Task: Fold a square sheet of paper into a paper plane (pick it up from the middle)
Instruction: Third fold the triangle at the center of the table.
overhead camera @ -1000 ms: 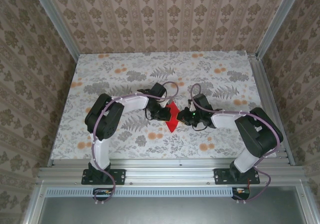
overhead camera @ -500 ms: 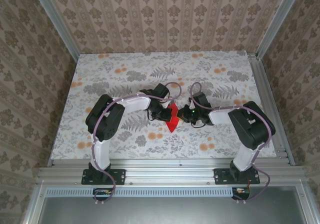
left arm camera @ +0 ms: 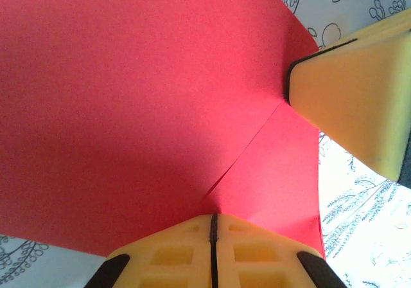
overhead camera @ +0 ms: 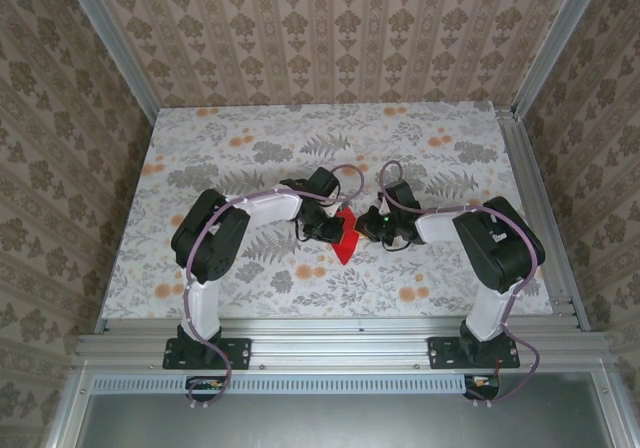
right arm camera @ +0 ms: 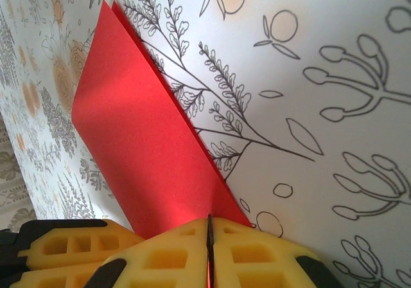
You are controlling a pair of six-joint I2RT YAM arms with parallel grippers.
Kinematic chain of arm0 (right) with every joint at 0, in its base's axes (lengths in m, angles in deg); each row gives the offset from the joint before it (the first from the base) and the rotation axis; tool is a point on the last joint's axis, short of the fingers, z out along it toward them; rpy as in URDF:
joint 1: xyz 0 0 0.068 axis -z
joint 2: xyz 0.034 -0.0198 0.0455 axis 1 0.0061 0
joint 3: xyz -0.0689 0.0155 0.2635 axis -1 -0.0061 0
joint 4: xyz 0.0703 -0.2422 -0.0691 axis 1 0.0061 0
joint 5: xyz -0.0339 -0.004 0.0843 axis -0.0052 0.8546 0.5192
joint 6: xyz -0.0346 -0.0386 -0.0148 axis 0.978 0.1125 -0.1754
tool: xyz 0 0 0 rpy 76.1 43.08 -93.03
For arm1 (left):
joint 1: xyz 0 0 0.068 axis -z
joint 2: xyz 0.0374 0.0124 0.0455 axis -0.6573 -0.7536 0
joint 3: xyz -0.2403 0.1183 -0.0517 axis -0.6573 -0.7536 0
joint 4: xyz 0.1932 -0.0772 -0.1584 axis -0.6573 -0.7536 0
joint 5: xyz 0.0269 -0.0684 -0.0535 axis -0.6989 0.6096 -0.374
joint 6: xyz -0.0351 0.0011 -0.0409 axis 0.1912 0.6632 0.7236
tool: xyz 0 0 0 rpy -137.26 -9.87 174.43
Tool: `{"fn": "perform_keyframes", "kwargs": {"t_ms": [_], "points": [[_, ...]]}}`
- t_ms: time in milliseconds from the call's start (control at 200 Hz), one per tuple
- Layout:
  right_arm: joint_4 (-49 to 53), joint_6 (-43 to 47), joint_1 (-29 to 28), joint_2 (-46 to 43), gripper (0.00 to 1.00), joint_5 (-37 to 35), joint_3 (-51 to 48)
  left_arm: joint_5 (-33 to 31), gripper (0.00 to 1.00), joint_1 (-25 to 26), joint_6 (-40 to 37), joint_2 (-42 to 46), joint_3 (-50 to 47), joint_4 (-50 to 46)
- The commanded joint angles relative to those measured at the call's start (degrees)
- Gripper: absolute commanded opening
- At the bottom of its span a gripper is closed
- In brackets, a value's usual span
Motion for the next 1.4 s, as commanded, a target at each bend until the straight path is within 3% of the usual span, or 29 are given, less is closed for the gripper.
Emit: {"fn": "perform_keyframes", "kwargs": {"t_ms": [0,265,565,975,1395], "points": [[3.1,2.4,1.2,0.6,0.12,-2.7,0.7,-8.9,0.09,-0.2,-1.6,-5.0,-3.4,-5.6],[4.5,3.1,0.6,-7.0,0.12,-1.1,-0.7,-8.1,0.09,-0.3,-1.3,-5.1,-3.8,-5.0],[6.8,-0.8,-4.6,-13.6,0.07,-0.8,-5.6,-5.4,0.09,-0.6,-0.6,-5.2,-3.8,-3.6],[-0.7,-5.6,-10.4,-9.8,0.05,-1.1,-8.6,-3.8,0.09,-1.1,-0.1,-5.7,-4.4,-2.5],[-5.4,-6.5,-11.9,-6.5,0.05,0.0,-9.9,-3.4,0.09,-1.3,0.2,-6.3,-4.7,-2.2]]}}
